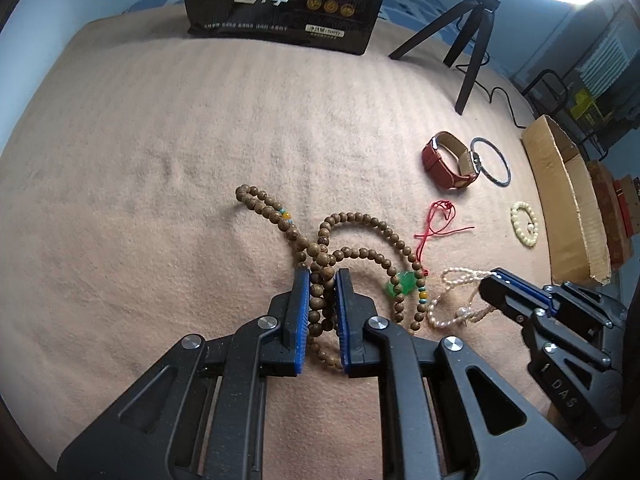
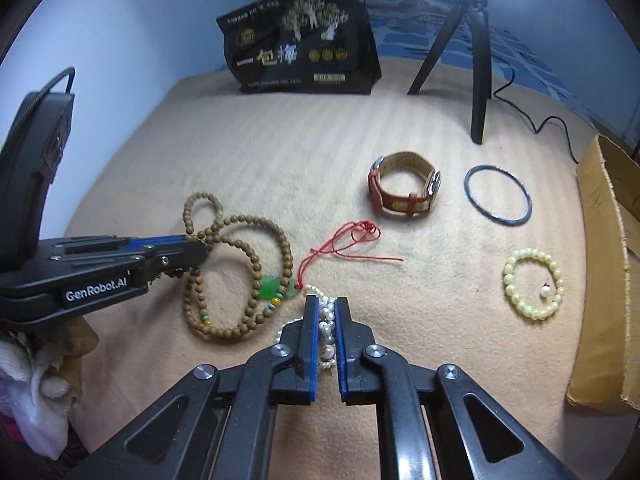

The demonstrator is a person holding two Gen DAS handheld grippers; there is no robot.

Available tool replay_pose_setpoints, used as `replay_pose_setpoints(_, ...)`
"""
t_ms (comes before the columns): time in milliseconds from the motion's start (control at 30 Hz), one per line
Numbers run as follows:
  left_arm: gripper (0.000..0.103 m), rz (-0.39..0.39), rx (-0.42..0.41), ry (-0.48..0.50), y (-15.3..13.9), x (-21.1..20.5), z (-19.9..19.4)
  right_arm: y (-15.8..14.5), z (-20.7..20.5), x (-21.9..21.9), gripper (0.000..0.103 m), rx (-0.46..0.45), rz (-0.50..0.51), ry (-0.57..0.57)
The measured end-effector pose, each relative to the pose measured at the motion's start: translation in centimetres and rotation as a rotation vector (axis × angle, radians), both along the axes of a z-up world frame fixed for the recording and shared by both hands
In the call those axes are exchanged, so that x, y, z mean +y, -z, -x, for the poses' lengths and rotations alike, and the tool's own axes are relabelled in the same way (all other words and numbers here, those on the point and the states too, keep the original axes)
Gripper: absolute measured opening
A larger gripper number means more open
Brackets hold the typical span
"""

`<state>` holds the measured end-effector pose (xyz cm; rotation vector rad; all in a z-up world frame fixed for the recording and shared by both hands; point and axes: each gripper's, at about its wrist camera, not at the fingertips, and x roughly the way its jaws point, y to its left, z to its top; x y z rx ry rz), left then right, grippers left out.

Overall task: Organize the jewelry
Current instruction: 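Lift the mala with left tool while right tool lifts the pearls, carrying both toward the box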

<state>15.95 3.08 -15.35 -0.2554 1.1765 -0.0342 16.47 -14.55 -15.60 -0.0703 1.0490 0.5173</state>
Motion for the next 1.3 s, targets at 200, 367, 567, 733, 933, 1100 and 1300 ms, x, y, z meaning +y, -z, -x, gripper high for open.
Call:
replay_pose_setpoints(200,0.011,0.001,-0.009,-0.001,-0.2,0.2,0.3,-1.4,1.0,-0.9,0.005,-0.022,-0.010,0.016)
replay_pose_setpoints(367,0.011,0.020,-0.014,-0.019,-0.4,0.8,0.1,-2.4,1.2,-1.7,0.005,-0.043,-0.015,0.033)
replay_pose_setpoints(567,0.011,0.070,0.053,-0.035,1.5,1.5,-0.4,-3.0,1.3,-2.2,0.004,-0.059,-0.017,0.043)
replay_pose_setpoints(733,0.066,-0.021,0.086,-0.037,2.4,1.0,-0.5,-3.1,1.2,-2.3,0.004,-0.060,-0.017,0.042)
replay_pose_setpoints(933,0.057,-0.087,0.073,-0.026,3.7,0.5,-1.0,-3.2,1.0,-2.5,0.004,-0.061,-0.025,0.045)
replay_pose_setpoints(1100,0.008,-0.159,0.011,0.000,3.7,-0.2,-1.9,-3.5,0.9,-2.7,0.004,-0.073,-0.018,0.050)
replay_pose_setpoints(1300,0.004,-0.093,-0.026,-0.019,2.0,0.2,-1.8,-4.3,1.1,-3.7,0.004,-0.100,-0.018,0.072)
